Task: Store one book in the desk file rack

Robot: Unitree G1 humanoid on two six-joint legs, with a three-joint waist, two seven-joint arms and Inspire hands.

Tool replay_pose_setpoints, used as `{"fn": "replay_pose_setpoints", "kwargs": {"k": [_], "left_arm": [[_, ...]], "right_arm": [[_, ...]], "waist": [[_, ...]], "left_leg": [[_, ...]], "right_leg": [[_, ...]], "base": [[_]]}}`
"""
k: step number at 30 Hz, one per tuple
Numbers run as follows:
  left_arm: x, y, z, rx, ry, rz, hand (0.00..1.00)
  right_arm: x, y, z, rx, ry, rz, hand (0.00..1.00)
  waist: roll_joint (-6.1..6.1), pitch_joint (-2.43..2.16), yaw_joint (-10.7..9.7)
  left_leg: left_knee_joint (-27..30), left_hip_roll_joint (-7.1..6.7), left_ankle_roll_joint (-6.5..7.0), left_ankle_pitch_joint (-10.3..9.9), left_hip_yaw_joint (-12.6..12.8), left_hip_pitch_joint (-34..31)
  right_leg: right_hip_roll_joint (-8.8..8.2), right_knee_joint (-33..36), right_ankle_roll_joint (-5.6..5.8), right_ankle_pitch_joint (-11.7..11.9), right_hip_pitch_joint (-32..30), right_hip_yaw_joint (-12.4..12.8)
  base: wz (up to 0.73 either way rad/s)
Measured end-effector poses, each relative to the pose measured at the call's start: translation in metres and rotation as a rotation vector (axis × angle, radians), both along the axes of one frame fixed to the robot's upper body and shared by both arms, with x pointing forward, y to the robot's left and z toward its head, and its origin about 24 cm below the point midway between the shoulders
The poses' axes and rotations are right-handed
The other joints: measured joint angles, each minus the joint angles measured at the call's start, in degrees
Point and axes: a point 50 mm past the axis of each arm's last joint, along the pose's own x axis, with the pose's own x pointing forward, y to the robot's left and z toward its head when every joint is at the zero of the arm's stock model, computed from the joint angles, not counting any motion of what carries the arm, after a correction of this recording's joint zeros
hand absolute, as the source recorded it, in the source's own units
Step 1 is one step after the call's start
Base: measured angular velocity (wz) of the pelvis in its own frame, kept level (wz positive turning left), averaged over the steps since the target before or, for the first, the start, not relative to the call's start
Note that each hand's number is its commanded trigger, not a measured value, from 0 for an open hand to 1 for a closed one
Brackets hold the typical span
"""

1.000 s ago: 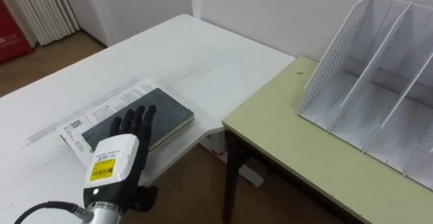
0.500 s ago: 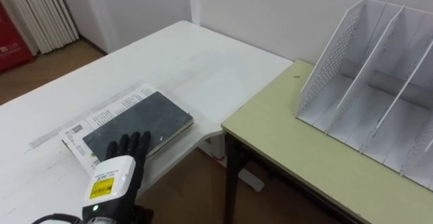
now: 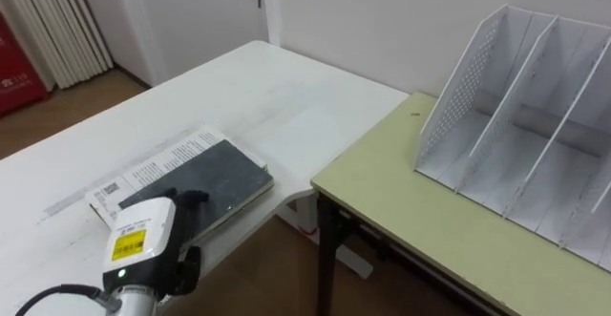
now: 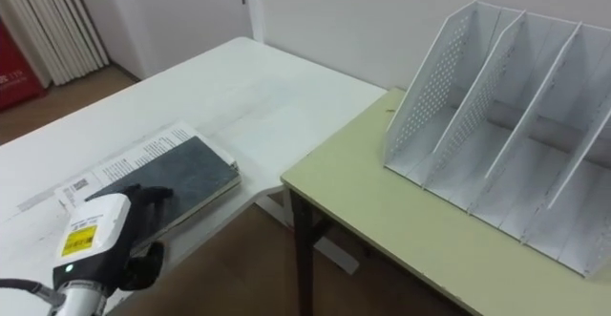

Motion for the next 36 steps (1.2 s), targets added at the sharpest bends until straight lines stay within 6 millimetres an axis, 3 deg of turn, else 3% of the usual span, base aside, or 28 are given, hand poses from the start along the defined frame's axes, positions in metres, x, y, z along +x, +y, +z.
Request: {"fn": "replay_pose_setpoints", "kwargs": {"k": [25,31,36], "left_arm": [[-0.003,0.001,0.0,0.002,-0.052,0.021,1.0],[-0.001,0.002,0.005,-0.191,-0.086,0.059,1.0],[-0.005,0.004,0.02,-0.523,-0.108,0.076,1.0]], "right_arm": [[0.003,-0.002,0.001,-0.019,-0.003,0.039,0.0],[0.003,-0.002,0.001,-0.015,-0.009,0.018,0.0],[0.005,0.0,0.002,-0.01,-0.029,0.047,0.0]], "waist": [[0.18,-0.34,0.0],[0.08,-0.3,0.0],[-0.7,-0.02,0.2]], "left_leg": [[-0.2,-0.02,0.0,0.0,0.0,0.1],[0.0,0.02,0.0,0.0,0.0,-0.1],[0.1,-0.04,0.0,0.0,0.0,-0.2]], "right_leg": [[0.01,0.1,0.0,0.0,0.1,0.1],[-0.04,-0.1,-0.04,-0.1,-0.2,0.0],[-0.17,0.0,0.01,-0.1,-0.1,-0.1]], "base": [[0.0],[0.0],[0.0]]}}
